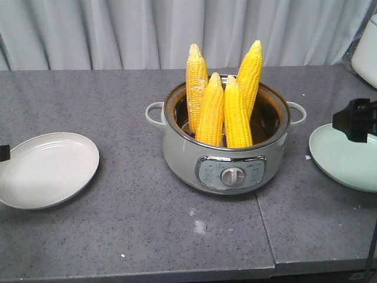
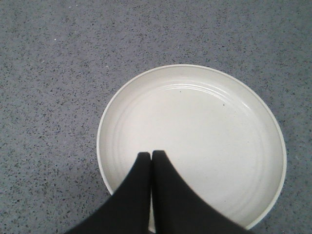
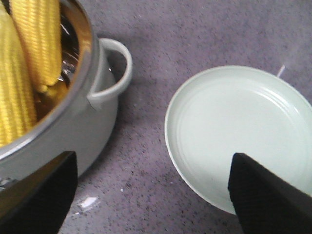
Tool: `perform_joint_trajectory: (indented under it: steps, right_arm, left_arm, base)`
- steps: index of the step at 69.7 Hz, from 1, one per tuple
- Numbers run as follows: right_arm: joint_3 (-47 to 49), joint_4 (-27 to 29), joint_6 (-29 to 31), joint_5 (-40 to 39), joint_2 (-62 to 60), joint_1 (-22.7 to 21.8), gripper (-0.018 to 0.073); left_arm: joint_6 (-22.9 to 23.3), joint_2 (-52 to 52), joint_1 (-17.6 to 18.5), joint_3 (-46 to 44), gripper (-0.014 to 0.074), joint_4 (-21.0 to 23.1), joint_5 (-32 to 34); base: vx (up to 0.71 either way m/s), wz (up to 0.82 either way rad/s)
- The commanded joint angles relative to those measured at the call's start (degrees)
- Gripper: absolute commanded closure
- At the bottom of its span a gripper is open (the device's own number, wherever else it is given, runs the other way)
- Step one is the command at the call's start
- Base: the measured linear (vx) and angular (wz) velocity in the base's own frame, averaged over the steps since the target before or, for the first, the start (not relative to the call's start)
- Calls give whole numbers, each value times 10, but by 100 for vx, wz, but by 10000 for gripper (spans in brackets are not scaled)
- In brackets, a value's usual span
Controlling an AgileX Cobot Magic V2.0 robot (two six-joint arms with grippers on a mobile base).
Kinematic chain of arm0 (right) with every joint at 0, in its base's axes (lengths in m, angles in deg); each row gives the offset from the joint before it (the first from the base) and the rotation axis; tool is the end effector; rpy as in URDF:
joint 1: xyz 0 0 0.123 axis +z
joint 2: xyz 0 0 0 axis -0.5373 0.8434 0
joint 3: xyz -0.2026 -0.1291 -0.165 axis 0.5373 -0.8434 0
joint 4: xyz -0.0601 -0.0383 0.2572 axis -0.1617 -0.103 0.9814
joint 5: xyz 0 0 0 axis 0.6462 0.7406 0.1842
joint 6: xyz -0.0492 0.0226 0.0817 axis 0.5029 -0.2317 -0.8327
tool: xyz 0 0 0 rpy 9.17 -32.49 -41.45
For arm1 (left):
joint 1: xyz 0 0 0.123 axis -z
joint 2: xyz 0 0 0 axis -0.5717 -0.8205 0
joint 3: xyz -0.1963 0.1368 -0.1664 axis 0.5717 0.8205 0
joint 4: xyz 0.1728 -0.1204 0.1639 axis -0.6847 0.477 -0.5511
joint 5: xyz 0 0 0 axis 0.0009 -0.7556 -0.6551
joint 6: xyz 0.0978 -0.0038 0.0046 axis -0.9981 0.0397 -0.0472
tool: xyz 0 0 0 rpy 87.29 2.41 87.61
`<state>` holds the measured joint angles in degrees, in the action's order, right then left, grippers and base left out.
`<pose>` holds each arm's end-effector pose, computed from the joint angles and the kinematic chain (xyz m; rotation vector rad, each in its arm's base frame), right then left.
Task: Distribute corn equally
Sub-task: 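Move the right gripper over the pot toward a corn cob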
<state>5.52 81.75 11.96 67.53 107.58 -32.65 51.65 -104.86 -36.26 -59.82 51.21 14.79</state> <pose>0.2572 0.0076 0.3558 -0.0506 2.2545 0.0908 0.2402 0.0063 0.3006 -0.1208 2.2669 -0.0245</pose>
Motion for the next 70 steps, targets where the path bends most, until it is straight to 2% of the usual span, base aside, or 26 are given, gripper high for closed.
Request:
perform_joint_trajectory:
  steps: [1,10,41,70]
  right_arm:
    - [56,54,57,-1,7,-3,-19]
    - [98,90,102,32,35,-3,-19]
    - [107,88,112,33,40,-3,-19]
    - [107,168,174,31,61,-3,-19]
  left_arm:
    - [1,7,4,-19,606,5,34]
    - [1,7,4,-19,606,5,34]
    - [1,7,4,-19,606,5,34]
    - [3,7,4,-19,606,5,36]
  base:
    - [0,0]
    - [0,0]
    - [0,0]
    - [0,0]
